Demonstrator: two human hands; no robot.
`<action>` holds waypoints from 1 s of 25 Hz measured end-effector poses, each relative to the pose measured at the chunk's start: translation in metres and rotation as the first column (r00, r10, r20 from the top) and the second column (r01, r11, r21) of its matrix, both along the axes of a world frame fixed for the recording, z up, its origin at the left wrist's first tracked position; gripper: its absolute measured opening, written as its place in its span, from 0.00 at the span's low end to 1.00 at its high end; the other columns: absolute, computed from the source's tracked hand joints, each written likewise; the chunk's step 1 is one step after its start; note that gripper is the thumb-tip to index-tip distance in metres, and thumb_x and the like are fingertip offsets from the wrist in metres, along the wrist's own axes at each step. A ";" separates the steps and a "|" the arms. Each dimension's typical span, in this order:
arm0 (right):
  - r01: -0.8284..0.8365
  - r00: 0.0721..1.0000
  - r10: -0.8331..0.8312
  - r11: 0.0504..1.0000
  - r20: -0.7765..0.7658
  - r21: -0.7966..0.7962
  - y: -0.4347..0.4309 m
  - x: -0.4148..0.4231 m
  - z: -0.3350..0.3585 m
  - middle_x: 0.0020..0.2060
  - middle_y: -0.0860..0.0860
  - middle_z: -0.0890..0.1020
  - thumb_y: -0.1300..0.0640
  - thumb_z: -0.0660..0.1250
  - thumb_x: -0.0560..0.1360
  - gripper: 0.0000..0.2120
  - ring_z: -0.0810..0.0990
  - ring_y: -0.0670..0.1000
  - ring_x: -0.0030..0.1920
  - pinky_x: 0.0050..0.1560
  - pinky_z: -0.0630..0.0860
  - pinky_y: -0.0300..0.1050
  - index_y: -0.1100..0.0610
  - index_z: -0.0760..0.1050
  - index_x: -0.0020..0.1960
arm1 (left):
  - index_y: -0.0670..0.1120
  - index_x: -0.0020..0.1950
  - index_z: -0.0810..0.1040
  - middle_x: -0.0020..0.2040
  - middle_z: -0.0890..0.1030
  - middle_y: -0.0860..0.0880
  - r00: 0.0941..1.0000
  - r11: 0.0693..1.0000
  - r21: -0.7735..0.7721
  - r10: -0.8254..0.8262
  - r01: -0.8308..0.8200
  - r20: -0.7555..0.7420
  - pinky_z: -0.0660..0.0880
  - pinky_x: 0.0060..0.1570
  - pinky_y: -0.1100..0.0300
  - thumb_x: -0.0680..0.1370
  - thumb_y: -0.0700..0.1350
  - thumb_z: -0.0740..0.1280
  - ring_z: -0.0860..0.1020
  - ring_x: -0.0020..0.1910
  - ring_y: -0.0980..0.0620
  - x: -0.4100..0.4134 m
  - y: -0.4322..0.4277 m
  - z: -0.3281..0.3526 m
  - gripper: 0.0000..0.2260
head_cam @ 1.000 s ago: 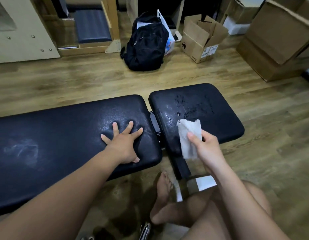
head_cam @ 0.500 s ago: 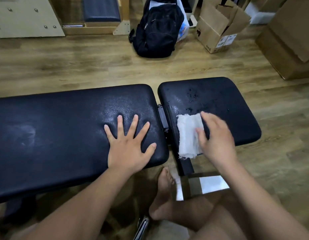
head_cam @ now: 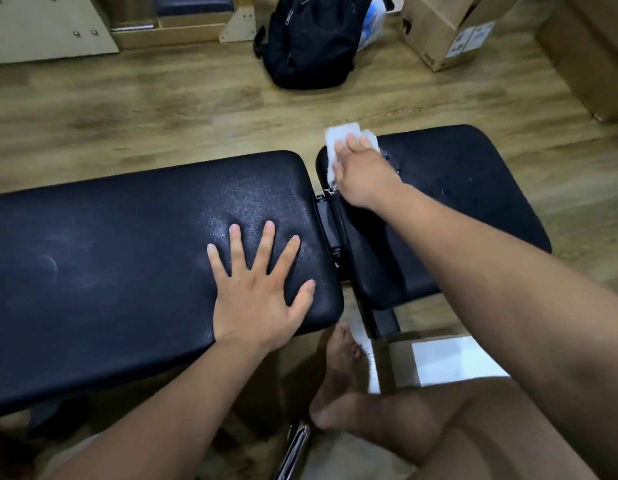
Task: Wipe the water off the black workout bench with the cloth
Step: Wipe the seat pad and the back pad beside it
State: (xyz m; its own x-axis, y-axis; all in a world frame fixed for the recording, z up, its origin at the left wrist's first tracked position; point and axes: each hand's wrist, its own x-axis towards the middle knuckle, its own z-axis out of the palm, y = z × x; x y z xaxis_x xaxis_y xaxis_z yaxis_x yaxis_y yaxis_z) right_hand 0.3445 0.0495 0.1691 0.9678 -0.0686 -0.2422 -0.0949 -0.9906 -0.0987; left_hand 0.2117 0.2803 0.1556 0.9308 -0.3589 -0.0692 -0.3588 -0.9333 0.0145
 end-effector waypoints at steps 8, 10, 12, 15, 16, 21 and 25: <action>-0.209 0.974 0.208 0.978 0.088 -0.006 0.018 -0.216 0.005 0.73 0.62 0.66 0.53 0.52 0.78 0.26 0.58 0.60 0.75 0.70 0.61 0.54 0.64 0.65 0.73 | 0.59 0.79 0.54 0.81 0.51 0.49 1.000 1.000 0.009 0.001 -0.001 0.008 0.45 0.71 0.29 0.77 0.68 0.45 0.44 0.78 0.33 0.001 0.001 -0.002 0.31; -0.237 0.971 0.237 0.971 0.017 -0.021 0.011 -0.231 0.005 0.75 0.62 0.62 0.52 0.51 0.80 0.26 0.56 0.62 0.76 0.71 0.59 0.55 0.63 0.62 0.75 | 0.59 0.79 0.54 0.81 0.52 0.49 1.000 1.000 -0.009 -0.001 0.001 0.011 0.44 0.71 0.29 0.77 0.68 0.46 0.44 0.78 0.32 0.001 0.001 -0.003 0.31; -0.219 0.975 0.221 0.974 0.033 -0.052 0.010 -0.203 -0.001 0.74 0.64 0.62 0.50 0.47 0.81 0.27 0.58 0.64 0.75 0.73 0.59 0.57 0.64 0.62 0.74 | 0.59 0.79 0.55 0.81 0.52 0.48 1.000 1.000 -0.026 -0.008 0.008 0.002 0.44 0.71 0.29 0.77 0.68 0.47 0.44 0.78 0.32 0.002 0.000 -0.002 0.31; -0.169 0.985 0.172 0.979 0.023 -0.119 0.018 -0.113 -0.014 0.76 0.65 0.58 0.47 0.34 0.81 0.32 0.52 0.64 0.77 0.76 0.52 0.58 0.65 0.55 0.76 | 0.59 0.79 0.56 0.81 0.52 0.48 1.000 1.000 -0.022 -0.005 0.005 -0.008 0.44 0.71 0.29 0.77 0.68 0.47 0.44 0.78 0.32 0.002 0.000 0.000 0.31; -0.127 0.991 0.132 0.986 0.036 -0.105 0.021 -0.080 -0.014 0.77 0.64 0.54 0.47 0.35 0.81 0.31 0.49 0.62 0.78 0.76 0.49 0.56 0.63 0.52 0.77 | 0.59 0.79 0.56 0.81 0.52 0.49 1.000 1.000 -0.023 -0.004 0.004 -0.014 0.44 0.71 0.29 0.77 0.68 0.47 0.44 0.78 0.32 0.002 0.000 0.002 0.31; -0.059 0.998 0.060 0.998 0.013 -0.028 0.023 -0.025 0.006 0.79 0.57 0.49 0.53 0.51 0.82 0.26 0.48 0.56 0.78 0.75 0.51 0.47 0.56 0.53 0.78 | 0.60 0.80 0.50 0.82 0.46 0.49 0.999 1.000 -0.027 -0.011 0.010 -0.035 0.40 0.71 0.30 0.77 0.69 0.43 0.38 0.77 0.33 0.003 -0.001 0.004 0.32; -0.110 0.989 0.106 0.994 0.107 0.030 0.018 -0.152 0.004 0.75 0.58 0.63 0.52 0.55 0.80 0.23 0.61 0.59 0.75 0.70 0.67 0.53 0.58 0.66 0.73 | 0.59 0.80 0.50 0.82 0.46 0.48 0.999 0.999 -0.046 -0.014 0.013 -0.032 0.41 0.70 0.29 0.77 0.69 0.44 0.39 0.77 0.32 0.002 0.001 0.002 0.32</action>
